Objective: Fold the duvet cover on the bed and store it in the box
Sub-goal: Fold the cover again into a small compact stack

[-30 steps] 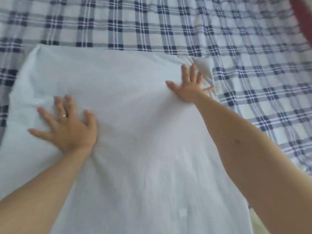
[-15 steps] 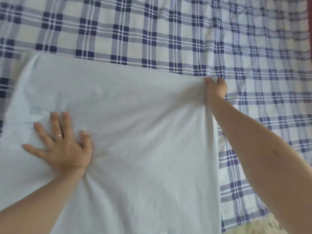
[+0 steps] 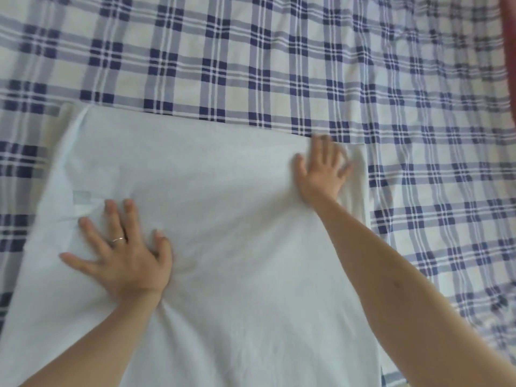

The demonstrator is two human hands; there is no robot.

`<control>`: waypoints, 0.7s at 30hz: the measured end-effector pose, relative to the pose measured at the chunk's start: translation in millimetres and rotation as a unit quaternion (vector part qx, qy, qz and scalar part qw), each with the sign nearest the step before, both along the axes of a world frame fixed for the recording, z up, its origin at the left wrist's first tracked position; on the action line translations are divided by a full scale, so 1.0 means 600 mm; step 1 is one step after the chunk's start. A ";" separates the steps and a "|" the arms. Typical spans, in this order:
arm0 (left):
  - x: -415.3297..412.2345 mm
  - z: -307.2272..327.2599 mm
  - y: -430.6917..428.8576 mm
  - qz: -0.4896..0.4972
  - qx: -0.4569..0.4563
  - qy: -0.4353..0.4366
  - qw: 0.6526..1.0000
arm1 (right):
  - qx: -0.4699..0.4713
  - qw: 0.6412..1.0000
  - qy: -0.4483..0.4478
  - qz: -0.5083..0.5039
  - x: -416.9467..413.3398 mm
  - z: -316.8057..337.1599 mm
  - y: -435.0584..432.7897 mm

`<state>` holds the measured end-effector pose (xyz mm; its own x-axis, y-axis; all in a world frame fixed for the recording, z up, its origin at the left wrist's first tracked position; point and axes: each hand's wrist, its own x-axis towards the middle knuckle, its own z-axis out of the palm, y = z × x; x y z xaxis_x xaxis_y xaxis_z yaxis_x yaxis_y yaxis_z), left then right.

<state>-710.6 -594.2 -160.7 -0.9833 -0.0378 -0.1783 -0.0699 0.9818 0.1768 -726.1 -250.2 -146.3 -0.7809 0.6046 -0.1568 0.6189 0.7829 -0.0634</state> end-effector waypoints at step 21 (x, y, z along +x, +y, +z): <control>-0.086 0.009 -0.067 -0.152 -0.033 0.055 0.986 | -0.034 0.994 0.093 -0.053 -0.037 -0.018 -0.353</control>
<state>-762.3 -634.6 -155.4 -0.9640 0.2544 -0.0769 0.2461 0.9638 0.1026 -748.4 -461.8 -157.3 -0.7332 0.6774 -0.0585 0.6696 0.7045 -0.2352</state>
